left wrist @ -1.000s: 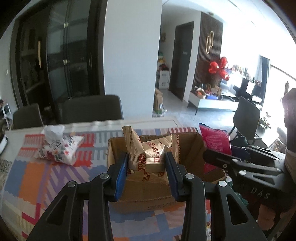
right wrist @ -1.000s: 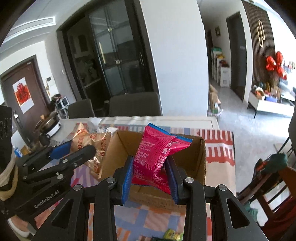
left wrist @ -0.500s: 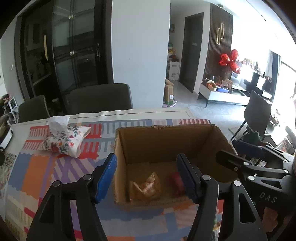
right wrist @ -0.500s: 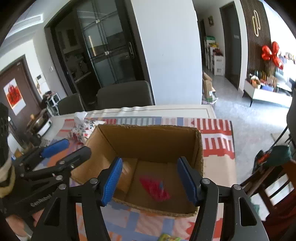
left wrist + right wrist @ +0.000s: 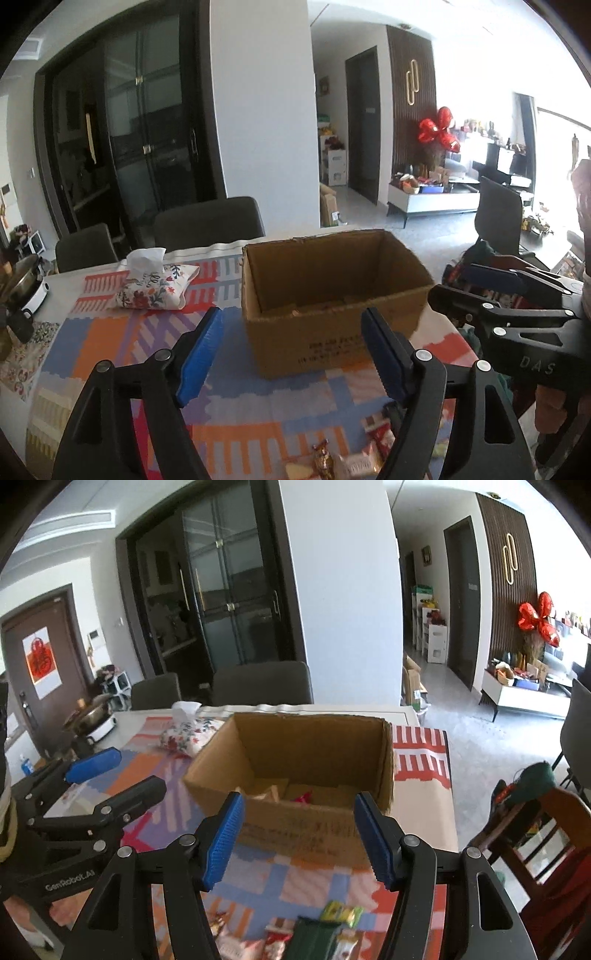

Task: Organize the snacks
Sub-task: 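Open both tools to drop the bags into the box, then move both tools back down to the snack pile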

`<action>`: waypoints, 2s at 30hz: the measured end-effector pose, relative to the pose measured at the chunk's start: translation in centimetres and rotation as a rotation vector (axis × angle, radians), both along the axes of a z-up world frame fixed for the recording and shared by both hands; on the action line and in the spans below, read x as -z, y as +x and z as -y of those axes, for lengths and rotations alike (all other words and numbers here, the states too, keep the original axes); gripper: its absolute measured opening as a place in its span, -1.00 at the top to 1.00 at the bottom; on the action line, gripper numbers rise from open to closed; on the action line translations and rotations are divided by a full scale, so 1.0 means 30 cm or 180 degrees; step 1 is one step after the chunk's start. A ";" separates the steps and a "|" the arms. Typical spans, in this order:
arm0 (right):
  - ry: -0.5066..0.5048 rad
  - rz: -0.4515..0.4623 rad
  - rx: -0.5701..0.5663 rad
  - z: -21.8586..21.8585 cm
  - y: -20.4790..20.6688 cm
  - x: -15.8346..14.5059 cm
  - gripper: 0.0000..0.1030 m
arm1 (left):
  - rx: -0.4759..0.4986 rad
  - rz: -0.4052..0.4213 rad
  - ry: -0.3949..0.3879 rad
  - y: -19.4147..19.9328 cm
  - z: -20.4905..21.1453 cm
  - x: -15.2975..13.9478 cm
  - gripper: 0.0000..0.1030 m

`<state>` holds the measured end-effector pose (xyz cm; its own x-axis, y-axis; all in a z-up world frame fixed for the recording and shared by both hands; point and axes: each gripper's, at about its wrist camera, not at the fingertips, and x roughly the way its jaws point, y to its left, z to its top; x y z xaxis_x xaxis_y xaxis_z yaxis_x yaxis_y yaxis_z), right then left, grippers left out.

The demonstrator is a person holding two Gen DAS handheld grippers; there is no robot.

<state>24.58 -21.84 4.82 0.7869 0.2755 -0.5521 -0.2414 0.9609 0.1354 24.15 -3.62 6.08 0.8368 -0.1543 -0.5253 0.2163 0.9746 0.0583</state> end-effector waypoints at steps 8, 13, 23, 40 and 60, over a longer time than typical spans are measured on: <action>0.0046 0.0131 0.0015 -0.011 -0.205 0.006 -0.21 | 0.0080 0.0096 -0.0013 -0.188 -0.018 0.005 -0.51; 0.0003 0.0104 -0.0002 -0.008 -0.294 0.042 -0.21 | 0.0143 0.0057 0.0021 -0.288 -0.007 0.050 -0.52; -0.0187 -0.0178 -0.0134 0.010 -0.415 0.186 -0.21 | 0.0263 -0.0566 -0.0134 -0.392 0.045 0.212 -0.51; -0.0449 -0.0946 -0.0434 0.062 -0.359 0.510 -0.20 | 0.0104 -0.1554 -0.0133 -0.313 0.162 0.511 -0.21; -0.0749 -0.1069 -0.0532 0.021 -0.265 0.620 0.30 | 0.0054 -0.1847 0.0005 -0.253 0.224 0.618 0.37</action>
<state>16.63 -22.46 -13.78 0.5084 0.2197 -0.8326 -0.3760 0.9265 0.0150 16.56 -10.33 -12.46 0.4093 -0.1641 -0.8975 0.2289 0.9707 -0.0731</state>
